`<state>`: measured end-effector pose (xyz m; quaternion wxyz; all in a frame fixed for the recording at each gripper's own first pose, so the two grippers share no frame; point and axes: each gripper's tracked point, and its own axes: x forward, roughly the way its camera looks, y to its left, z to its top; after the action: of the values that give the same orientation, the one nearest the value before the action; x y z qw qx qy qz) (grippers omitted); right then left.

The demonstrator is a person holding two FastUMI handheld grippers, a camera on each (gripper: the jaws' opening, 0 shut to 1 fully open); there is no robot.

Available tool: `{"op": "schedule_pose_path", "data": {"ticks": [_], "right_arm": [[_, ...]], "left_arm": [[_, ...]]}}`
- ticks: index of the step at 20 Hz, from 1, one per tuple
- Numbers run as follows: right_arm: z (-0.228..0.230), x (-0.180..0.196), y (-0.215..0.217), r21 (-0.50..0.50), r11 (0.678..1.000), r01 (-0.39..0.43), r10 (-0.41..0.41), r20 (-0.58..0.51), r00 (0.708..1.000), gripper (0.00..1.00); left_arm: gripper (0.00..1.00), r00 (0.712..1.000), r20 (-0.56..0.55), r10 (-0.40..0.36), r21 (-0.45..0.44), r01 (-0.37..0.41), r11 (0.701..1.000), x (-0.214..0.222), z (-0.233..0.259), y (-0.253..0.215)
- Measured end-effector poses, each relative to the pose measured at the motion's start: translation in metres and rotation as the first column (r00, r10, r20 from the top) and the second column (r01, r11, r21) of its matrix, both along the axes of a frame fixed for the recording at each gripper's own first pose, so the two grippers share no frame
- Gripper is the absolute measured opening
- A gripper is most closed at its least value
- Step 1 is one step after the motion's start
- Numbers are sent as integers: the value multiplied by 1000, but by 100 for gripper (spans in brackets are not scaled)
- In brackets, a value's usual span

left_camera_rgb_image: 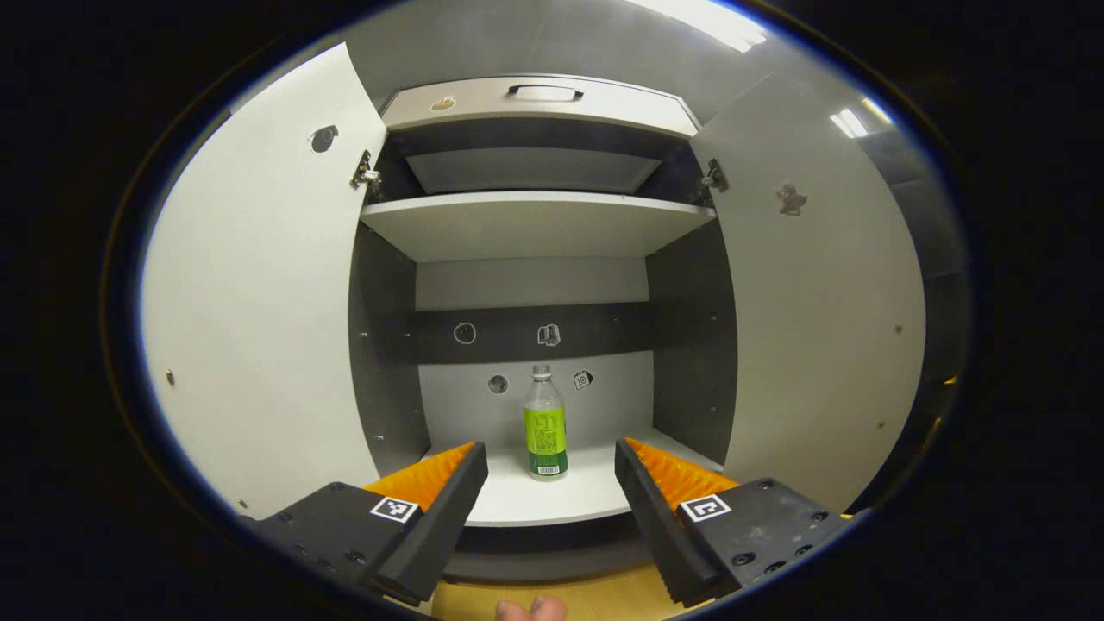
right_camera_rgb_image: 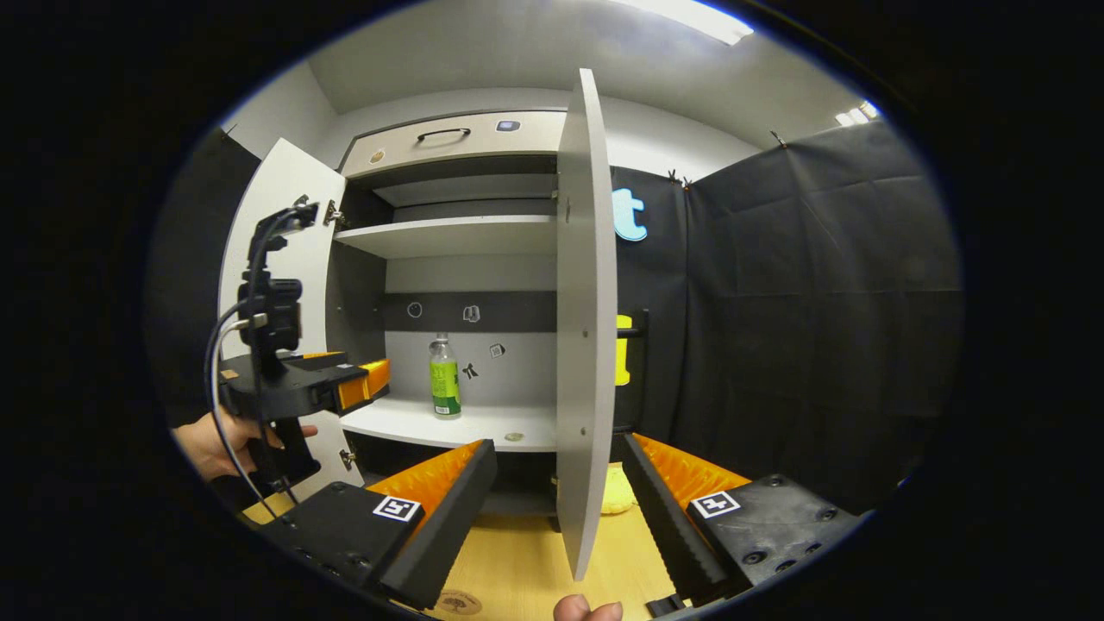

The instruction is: Grasp the bottle in the cabinet with the left hand and place it on the coaster, then close the right door with the right hand and the left door with the left hand.

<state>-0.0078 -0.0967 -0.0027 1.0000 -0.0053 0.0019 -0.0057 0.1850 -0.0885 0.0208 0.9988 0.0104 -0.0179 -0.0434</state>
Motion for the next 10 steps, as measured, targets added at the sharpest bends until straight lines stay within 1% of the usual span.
{"op": "schedule_pose_path", "data": {"ticks": [2, 6, 8, 10], "right_arm": [[1, -1, -7, 1, 1000, 3, -3, 2, 1000, 98], [5, -2, -17, -35, 999, 5, -4, 34, 999, 98], [4, -3, -18, -40, 999, 0, 2, 33, 999, 98], [5, 0, -20, -31, 999, -7, 8, 31, 999, 98]], "left_arm": [[94, 1000, -10, -1, -1, 1, 1000, 32, -5, -4], [95, 999, -43, 6, -14, -6, 1000, 95, -21, -11], [95, 998, -52, 29, 3, -29, 1000, 126, -27, -7], [95, 997, -65, 52, 1, -52, 999, 152, -36, -4]]}}
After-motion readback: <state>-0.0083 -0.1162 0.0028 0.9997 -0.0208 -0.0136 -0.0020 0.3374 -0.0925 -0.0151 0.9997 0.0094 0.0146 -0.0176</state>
